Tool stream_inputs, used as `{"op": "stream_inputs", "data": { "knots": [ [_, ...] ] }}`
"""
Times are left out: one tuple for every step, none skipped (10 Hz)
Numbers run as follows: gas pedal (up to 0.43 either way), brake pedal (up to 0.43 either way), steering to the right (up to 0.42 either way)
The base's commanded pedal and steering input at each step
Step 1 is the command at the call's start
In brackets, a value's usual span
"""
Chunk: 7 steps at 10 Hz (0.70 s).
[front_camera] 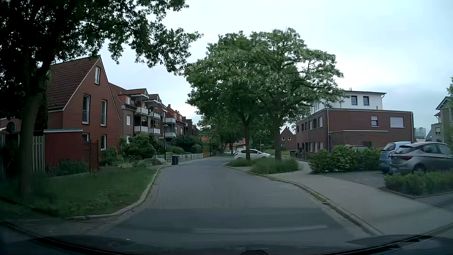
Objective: Follow the waypoints while adhering to traffic rules and regulations
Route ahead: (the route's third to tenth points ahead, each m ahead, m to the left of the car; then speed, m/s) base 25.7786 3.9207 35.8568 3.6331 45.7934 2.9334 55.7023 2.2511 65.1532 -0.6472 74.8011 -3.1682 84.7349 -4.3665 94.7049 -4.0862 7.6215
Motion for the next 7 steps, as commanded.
{"op": "stream_inputs", "data": {
  "knots": [
    [0.157,0.000,-0.061],
    [0.157,0.000,-0.061],
    [0.157,0.000,-0.061],
    [0.157,0.000,-0.061],
    [0.157,0.000,-0.061],
    [0.157,0.000,-0.061],
    [0.157,0.000,-0.061]
  ]
}}
